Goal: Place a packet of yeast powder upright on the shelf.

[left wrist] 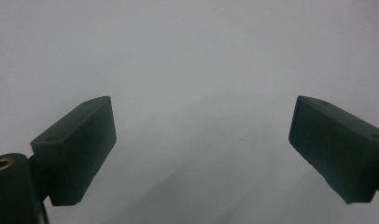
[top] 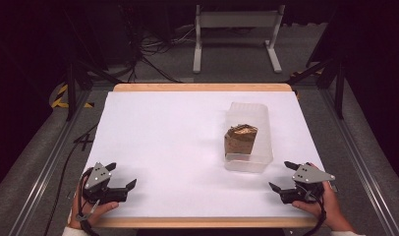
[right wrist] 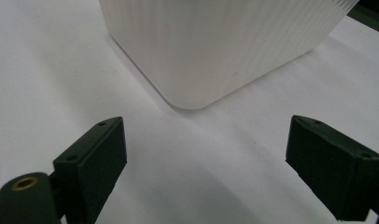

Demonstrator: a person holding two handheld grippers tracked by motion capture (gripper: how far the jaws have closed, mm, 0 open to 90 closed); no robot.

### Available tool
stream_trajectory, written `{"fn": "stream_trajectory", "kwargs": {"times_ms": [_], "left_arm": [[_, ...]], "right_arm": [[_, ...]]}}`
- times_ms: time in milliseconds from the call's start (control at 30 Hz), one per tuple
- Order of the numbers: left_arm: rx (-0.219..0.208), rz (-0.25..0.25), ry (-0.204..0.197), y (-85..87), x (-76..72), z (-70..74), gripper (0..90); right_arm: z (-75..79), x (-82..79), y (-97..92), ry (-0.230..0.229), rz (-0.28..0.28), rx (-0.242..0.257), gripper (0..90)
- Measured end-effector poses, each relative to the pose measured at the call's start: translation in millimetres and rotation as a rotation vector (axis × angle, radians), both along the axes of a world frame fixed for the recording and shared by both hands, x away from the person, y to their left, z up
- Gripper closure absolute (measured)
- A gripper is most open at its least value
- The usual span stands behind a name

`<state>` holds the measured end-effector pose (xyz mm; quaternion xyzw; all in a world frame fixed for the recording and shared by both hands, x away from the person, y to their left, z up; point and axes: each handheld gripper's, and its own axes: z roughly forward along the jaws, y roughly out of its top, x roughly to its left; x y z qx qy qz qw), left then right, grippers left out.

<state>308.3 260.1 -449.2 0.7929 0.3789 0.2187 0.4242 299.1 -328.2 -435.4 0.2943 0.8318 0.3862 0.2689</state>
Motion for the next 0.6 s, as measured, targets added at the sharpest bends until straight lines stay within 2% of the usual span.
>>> {"fn": "stream_trajectory", "kwargs": {"times_ms": [600], "left_arm": [[0.014,-0.01,0.001,-2.7,0.8,0.3,8.0]], "right_arm": [[0.1,-0.2,-1.3,0.0,-0.003,0.005,12.7]]}}
